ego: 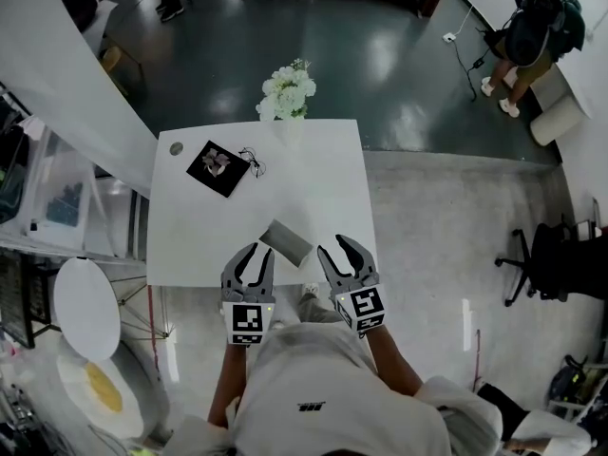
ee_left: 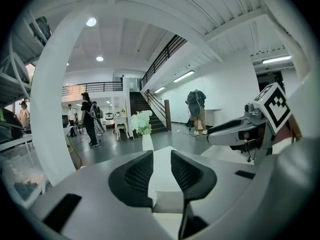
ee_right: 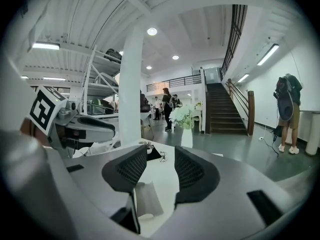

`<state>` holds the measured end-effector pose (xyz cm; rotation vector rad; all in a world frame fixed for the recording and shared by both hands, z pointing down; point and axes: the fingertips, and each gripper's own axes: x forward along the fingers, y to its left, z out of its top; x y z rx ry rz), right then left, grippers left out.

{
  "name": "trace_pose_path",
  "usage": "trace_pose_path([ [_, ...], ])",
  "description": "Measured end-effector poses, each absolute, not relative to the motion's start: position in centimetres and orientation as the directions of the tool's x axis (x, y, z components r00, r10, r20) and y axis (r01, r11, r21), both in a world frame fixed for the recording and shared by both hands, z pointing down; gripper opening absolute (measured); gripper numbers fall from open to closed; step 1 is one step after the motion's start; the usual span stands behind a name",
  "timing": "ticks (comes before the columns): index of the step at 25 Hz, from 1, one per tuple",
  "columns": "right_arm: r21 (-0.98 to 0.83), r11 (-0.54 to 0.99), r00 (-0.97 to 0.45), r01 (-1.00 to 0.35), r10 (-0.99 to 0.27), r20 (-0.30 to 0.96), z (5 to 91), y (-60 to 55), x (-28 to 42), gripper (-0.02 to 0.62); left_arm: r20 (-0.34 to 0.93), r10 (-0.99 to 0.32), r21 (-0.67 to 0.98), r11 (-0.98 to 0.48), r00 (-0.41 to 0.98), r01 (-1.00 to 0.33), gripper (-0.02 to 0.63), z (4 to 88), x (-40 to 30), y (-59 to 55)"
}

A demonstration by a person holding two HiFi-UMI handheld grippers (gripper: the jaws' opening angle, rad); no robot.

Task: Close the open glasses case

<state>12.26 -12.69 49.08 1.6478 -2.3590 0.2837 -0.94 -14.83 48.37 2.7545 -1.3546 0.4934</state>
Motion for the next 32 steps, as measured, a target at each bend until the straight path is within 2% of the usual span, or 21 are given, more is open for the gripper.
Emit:
trace_pose_path([
  [17,-0.096,0.486,-0.482,-0.868,-0.785,0.389,54.7,-18.4,15.9,0.167,0.419,-0.787,-0.111,-0.54,0.454,-0.834,0.117,53.7,3.2,-19.1],
  [32,-0.134,0.53,-0.522,-0.837,-0.703,0.483,60.4,-21.3,14.7,0.158,0.565,-0.697,-0.043,-0.558,0.44,-0.829,0.112,61.8,3.2,-20.5],
])
